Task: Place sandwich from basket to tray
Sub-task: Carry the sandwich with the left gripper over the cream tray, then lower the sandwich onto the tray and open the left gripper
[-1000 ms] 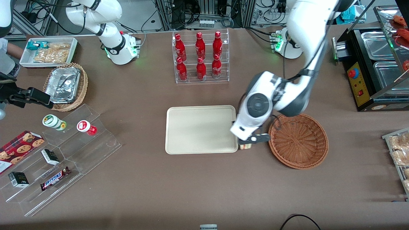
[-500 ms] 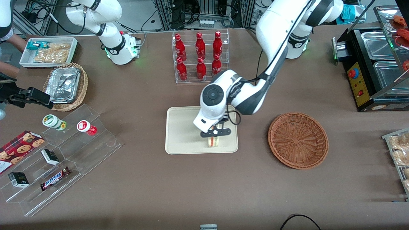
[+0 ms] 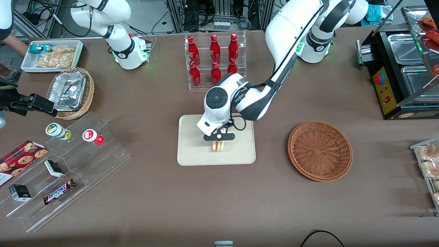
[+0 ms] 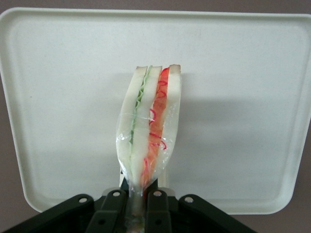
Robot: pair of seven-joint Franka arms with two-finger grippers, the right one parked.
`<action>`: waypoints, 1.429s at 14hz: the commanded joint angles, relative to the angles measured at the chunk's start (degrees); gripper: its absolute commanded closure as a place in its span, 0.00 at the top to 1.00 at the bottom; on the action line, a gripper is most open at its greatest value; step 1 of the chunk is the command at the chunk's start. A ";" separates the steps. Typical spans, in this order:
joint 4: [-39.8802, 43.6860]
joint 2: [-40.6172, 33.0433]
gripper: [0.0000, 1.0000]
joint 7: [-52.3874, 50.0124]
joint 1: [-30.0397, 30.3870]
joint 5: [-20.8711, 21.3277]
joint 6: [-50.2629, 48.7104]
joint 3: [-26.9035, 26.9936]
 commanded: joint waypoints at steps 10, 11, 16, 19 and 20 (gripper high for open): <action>2.15 2.24 1.00 -3.80 0.28 -3.49 2.26 -0.44; 2.15 1.02 1.00 -3.71 0.36 -3.40 1.30 -0.35; 1.63 -8.29 1.00 -4.32 0.45 -1.83 -11.42 3.51; -0.56 -14.10 1.00 -3.98 4.30 -1.73 -19.96 4.74; -2.75 -16.11 1.00 -3.36 6.49 -1.73 -20.50 4.74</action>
